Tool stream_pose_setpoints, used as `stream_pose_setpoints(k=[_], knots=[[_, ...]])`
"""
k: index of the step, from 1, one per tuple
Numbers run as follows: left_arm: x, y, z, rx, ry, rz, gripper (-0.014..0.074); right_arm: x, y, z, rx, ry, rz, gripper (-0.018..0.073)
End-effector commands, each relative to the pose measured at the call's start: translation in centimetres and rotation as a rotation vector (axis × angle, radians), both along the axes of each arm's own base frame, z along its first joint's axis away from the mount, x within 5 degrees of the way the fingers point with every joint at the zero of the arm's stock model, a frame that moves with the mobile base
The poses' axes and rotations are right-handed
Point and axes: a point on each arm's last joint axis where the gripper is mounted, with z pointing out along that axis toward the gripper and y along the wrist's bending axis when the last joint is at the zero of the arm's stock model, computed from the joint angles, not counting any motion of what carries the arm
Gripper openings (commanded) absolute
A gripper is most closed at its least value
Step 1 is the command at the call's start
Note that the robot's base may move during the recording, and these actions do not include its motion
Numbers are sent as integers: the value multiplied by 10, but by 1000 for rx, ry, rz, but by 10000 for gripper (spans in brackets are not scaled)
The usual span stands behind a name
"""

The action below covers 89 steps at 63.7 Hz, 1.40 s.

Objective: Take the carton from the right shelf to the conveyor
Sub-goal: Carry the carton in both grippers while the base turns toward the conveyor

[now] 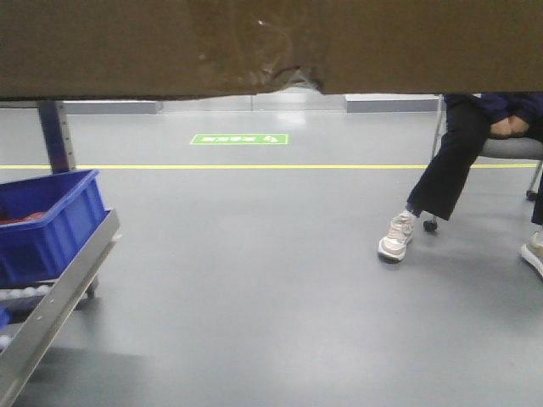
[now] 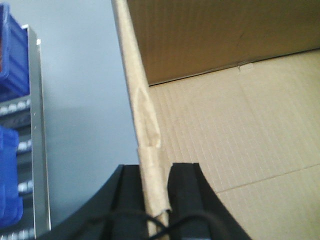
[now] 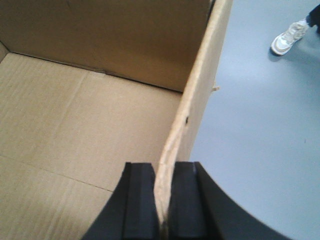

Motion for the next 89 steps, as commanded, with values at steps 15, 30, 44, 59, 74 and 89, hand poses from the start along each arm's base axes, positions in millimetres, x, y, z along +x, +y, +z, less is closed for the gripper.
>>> stream_pose_setpoints(k=[15,30,44,59,74,89], knots=[[-4,-3,7,-30,-42,-34,-17,0,0,7,25,-61,9,-67],[-4,-3,7,-30,-42,-34,-17,0,0,7,25,-61,9,-67],[-4,-3,7,-30,-42,-34,-17,2,1,8,35,-80,8,-67],[-4,-3,7,-30,-42,-34,-17,6,2,15,72,-155,3,-67],[-4,-3,7,-29,-42,-33,-17,9,4,21,109,-232,-2,-67],[-4,-3,7,-29,-42,-33,-17,10,4,23,117,-249,-3,-67]])
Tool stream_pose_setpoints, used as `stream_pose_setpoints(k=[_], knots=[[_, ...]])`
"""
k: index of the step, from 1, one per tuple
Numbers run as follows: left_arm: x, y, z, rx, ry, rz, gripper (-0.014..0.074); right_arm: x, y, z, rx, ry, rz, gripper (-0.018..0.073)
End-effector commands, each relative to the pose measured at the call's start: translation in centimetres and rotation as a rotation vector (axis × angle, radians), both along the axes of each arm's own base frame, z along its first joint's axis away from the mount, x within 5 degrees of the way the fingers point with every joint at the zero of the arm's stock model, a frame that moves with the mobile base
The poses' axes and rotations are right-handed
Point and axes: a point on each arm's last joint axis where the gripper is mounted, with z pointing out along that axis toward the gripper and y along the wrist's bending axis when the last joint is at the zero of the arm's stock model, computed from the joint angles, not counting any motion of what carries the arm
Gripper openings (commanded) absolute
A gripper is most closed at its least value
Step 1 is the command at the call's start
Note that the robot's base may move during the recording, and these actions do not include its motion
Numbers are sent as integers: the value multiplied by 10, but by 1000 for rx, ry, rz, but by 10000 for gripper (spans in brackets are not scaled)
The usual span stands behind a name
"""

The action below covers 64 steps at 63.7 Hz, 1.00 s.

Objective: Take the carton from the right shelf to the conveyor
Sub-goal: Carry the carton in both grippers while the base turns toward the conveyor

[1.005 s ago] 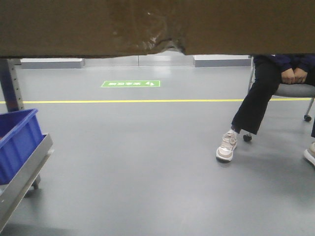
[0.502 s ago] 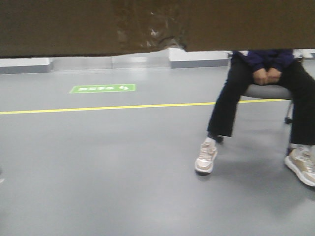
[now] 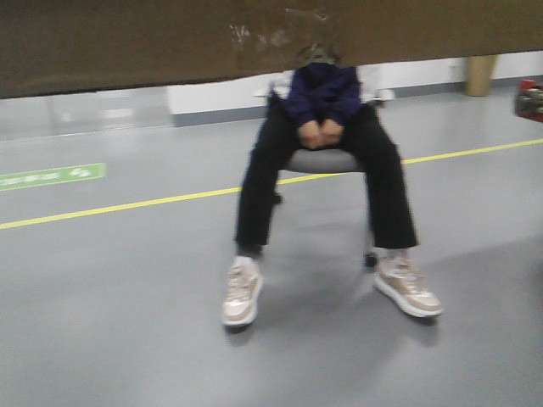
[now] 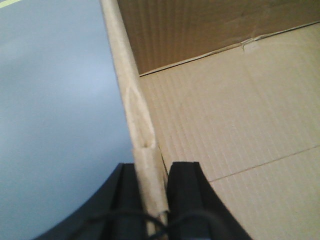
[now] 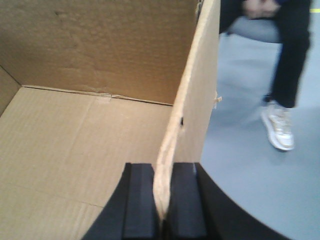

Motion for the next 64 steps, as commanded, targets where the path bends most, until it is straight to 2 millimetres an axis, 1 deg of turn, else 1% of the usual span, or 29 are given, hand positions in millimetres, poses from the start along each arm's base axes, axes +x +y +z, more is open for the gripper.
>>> stream_pose_setpoints(k=[1,23,35,64], knots=[[-5,-5,6,-46,-24,-49,-17,-1,0,12,46,-99,5,-67],[-5,-5,6,-43,-26,-47,-17,-1,0,12,48,-103,4,-67],[-3,-2,7,-12,-41,-28,-17,-1,0,12,48,-103,4,-67],[1,12,11,131,-114,59,-17,-1,0,12,49,-104,4,-67]])
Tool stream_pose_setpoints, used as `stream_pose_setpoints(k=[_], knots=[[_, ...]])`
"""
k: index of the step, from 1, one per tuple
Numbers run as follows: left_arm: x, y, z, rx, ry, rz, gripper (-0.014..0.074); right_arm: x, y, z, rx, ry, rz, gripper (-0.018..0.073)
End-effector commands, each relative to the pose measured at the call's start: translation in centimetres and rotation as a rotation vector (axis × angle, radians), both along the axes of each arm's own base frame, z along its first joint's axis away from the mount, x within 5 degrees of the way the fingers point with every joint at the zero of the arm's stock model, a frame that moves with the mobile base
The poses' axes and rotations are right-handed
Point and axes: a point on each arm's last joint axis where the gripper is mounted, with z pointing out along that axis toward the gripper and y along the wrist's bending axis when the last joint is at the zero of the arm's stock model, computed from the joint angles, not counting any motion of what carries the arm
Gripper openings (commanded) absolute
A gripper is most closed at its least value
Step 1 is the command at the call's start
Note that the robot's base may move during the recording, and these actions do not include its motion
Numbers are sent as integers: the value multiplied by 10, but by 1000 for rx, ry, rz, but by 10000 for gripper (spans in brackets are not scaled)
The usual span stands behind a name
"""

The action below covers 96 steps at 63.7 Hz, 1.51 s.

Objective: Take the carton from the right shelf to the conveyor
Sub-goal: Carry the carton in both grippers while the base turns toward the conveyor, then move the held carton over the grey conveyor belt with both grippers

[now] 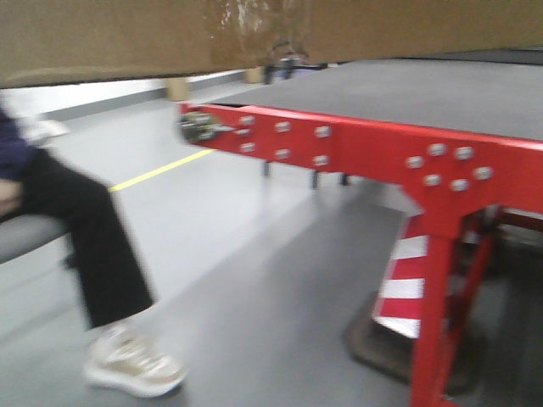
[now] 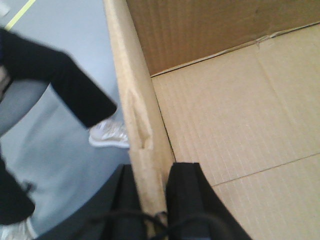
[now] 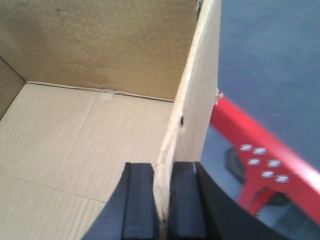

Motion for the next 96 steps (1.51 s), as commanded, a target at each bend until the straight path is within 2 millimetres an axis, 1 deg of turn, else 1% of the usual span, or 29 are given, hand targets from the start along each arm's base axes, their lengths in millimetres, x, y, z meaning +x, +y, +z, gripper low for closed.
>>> stream_pose_setpoints(k=[1,36,96], knots=[[-2,5,7,48,-52,12,-17,-3,-2,11,29,-81,-1,-67],[0,14,12,148,-103,75,-17,-3,-2,11,29,-81,-1,-67],[1,15,13,147,-119,73,-17,-3,-2,11,29,-81,-1,-67]])
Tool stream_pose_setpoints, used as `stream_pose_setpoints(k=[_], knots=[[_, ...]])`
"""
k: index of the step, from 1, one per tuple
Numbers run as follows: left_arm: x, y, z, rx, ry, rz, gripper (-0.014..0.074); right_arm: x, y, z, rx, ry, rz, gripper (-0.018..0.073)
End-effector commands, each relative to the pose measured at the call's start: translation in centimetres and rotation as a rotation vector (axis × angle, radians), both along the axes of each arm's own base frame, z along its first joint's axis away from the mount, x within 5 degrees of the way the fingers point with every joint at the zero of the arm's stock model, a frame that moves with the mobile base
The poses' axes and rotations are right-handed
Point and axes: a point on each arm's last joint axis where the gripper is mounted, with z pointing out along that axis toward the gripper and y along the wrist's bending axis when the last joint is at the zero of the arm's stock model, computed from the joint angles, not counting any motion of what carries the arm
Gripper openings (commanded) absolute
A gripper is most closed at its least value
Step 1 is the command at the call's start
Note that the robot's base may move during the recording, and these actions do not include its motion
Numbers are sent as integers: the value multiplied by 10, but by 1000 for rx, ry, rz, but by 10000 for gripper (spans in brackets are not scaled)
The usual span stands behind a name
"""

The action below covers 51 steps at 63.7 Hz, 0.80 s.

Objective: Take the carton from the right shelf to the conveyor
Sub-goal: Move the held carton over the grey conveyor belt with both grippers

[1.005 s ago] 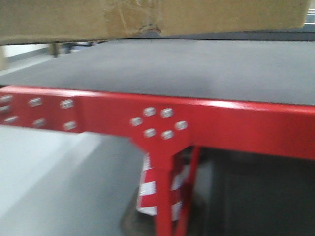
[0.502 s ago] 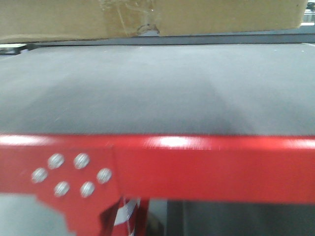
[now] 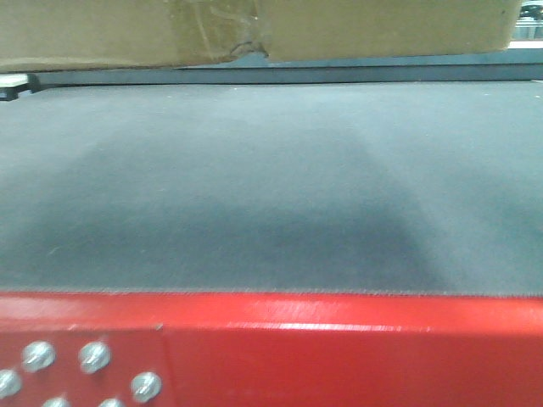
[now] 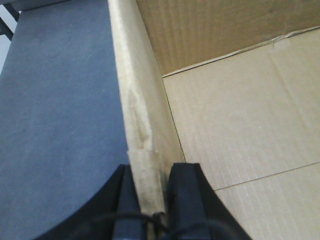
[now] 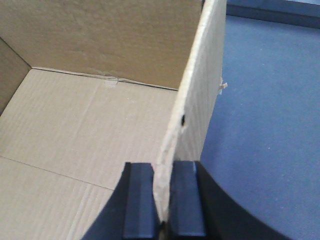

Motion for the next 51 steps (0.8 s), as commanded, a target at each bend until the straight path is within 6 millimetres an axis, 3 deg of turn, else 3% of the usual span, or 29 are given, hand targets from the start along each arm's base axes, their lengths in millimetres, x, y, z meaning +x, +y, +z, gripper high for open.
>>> stream_pose_setpoints(k=[1,51], knots=[[-3,10,7,68,-43,41,-17,-4,-4,9,9,-69,-7,-67],[-3,10,7,68,-43,41,-17,-4,-4,9,9,-69,-7,-67]])
